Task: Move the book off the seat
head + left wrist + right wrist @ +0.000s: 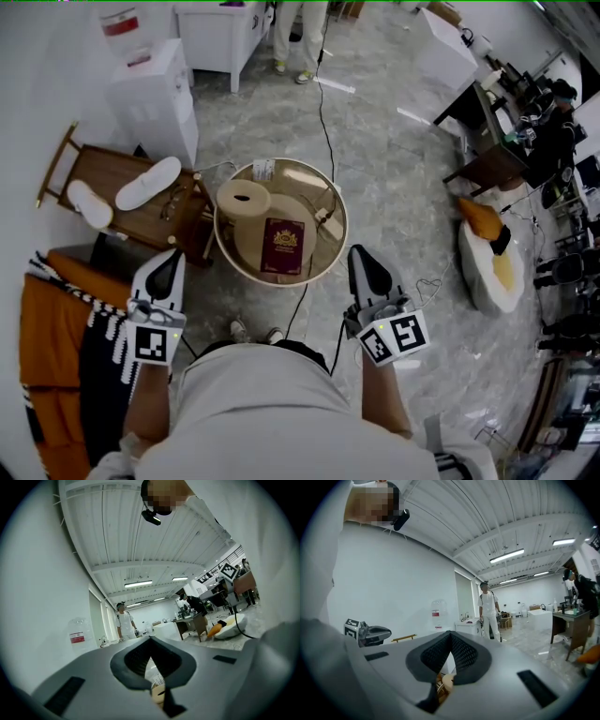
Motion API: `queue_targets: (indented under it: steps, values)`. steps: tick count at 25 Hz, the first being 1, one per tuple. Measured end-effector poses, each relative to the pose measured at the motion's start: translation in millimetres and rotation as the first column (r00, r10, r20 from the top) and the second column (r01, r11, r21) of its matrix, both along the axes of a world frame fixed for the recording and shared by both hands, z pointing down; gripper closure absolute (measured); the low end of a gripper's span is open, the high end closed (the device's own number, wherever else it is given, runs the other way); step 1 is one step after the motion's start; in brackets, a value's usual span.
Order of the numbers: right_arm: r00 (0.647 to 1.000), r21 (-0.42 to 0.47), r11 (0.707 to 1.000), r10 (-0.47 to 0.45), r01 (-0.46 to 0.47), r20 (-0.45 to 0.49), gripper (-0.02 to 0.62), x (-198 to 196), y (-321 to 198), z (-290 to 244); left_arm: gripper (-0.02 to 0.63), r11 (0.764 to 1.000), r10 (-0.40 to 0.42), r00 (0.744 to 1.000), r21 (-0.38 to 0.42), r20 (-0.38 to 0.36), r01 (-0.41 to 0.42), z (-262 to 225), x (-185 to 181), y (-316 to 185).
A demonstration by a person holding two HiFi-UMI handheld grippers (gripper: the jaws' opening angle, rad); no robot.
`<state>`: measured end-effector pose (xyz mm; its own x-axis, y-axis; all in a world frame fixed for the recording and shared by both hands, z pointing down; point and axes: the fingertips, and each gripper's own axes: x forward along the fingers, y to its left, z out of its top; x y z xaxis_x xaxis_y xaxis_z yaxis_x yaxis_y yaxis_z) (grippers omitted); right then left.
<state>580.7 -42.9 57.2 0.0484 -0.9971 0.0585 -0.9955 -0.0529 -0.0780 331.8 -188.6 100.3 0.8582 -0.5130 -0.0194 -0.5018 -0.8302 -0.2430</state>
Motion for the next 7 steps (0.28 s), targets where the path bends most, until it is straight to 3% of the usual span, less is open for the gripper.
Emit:
queue_targets:
  steps: [7]
  values:
    - [1.0,-0.005,1.0,0.005,-0.005,-0.012,0.574,-10.2,1.6,-2.5,0.591,1.0,0.015,1.0,0.001,0.022,-0.015,3.4,-9.1,3.2]
